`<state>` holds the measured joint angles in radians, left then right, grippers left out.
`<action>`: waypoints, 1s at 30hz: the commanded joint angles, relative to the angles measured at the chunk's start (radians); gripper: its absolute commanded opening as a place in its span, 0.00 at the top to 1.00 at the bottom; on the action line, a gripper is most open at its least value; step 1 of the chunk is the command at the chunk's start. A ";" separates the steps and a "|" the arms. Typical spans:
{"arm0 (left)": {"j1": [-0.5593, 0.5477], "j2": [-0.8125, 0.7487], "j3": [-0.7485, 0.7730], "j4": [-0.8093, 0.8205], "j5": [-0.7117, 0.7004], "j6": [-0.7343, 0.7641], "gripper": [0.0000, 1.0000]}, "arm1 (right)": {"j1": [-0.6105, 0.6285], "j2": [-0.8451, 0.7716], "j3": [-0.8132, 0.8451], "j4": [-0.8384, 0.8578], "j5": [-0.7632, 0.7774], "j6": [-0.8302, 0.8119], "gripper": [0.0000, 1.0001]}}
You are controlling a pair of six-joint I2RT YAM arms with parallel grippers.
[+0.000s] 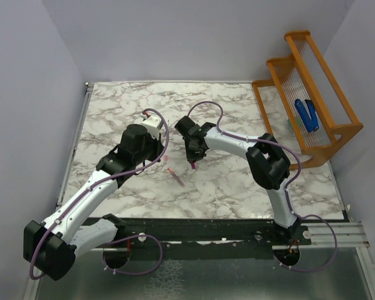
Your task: Insert the pens into the pen caps
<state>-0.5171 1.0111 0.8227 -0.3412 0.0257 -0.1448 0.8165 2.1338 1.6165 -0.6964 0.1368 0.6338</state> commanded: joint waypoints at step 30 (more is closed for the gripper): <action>0.007 0.007 -0.014 0.115 0.212 -0.105 1.00 | 0.012 -0.397 -0.343 0.591 0.161 -0.096 0.85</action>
<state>-0.5159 1.0344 0.8227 -0.3210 0.0898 -0.1833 0.8192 1.7966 1.3029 -0.2714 0.2317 0.5949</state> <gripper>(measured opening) 0.039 0.167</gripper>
